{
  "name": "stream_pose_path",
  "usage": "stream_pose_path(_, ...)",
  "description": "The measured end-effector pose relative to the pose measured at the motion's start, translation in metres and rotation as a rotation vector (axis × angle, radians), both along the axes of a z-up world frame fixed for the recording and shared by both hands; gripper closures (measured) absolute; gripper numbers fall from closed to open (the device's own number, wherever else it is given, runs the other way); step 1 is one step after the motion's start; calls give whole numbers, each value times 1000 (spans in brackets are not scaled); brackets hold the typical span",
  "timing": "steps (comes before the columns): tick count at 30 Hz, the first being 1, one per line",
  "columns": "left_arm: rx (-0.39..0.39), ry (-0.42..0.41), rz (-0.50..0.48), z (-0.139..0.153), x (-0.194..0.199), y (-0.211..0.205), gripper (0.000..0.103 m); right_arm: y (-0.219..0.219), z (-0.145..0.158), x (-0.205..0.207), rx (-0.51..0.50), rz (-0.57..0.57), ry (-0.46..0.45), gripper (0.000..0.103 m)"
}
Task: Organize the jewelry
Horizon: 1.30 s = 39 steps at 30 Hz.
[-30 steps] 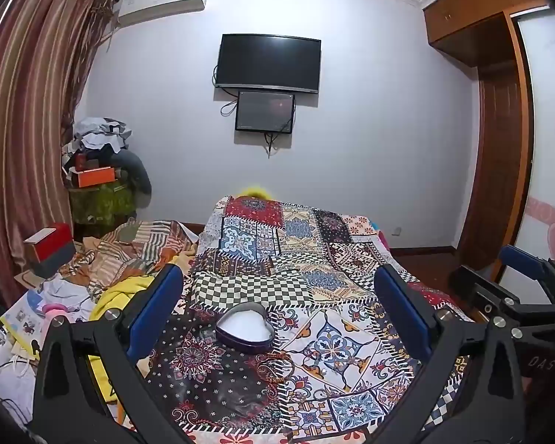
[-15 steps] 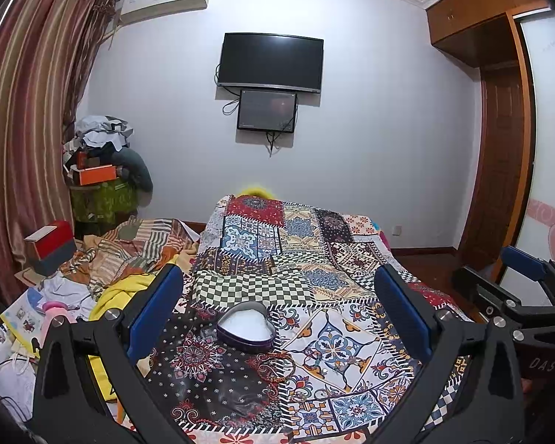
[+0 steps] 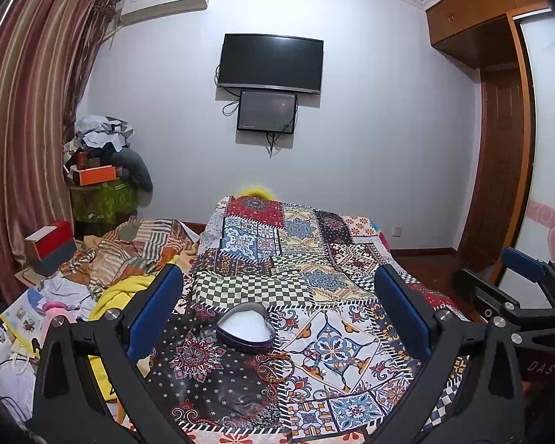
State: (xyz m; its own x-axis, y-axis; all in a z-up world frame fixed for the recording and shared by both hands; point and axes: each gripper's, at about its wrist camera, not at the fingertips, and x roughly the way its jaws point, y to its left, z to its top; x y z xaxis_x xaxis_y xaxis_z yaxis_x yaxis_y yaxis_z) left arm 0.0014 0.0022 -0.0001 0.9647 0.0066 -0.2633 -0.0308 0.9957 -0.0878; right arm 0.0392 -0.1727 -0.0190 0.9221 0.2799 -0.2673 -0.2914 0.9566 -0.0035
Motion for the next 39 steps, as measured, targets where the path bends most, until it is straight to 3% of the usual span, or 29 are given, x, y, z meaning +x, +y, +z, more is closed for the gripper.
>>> stream_pose_path(39, -6, 28, 5, -2, 9, 0, 0, -1, -7, 11, -6, -2, 42, 0)
